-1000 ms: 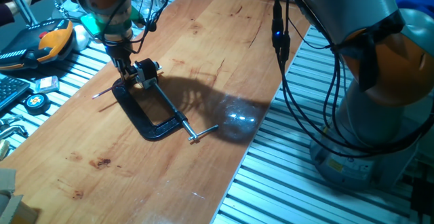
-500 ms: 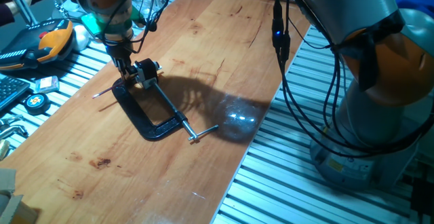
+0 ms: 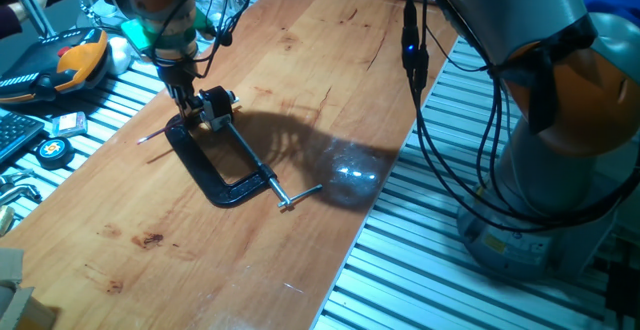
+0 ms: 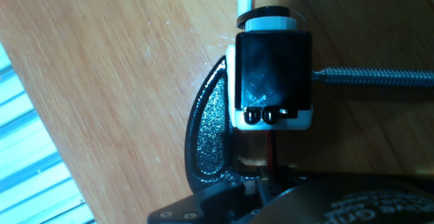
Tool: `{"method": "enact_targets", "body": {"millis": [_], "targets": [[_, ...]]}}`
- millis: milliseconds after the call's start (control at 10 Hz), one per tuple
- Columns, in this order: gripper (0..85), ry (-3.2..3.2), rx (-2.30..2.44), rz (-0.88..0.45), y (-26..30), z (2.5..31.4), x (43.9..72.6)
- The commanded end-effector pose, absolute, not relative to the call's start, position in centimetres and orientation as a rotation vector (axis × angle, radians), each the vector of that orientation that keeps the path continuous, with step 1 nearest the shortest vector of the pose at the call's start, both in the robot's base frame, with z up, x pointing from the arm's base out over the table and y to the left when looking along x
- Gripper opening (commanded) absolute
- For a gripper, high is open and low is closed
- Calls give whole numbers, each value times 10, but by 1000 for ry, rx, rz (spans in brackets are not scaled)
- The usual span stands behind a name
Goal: Insert the pencil into the pencil sharpener
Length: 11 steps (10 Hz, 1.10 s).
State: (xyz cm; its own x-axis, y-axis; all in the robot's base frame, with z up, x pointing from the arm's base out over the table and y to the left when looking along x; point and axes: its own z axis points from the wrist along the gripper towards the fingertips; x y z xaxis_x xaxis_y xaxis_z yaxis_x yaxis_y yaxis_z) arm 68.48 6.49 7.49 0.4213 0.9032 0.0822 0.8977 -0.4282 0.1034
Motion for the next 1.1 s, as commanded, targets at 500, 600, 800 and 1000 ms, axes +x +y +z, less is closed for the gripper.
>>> {"method": "enact_targets", "body": {"millis": [500,600,800,1000], "targets": [[0,1651,2616,193,62,75,684],[0,1652,2617,194,62,75,684],[0,1652,2617,194,60,75,683],[0,1658,2613,194,58,75,683]]}}
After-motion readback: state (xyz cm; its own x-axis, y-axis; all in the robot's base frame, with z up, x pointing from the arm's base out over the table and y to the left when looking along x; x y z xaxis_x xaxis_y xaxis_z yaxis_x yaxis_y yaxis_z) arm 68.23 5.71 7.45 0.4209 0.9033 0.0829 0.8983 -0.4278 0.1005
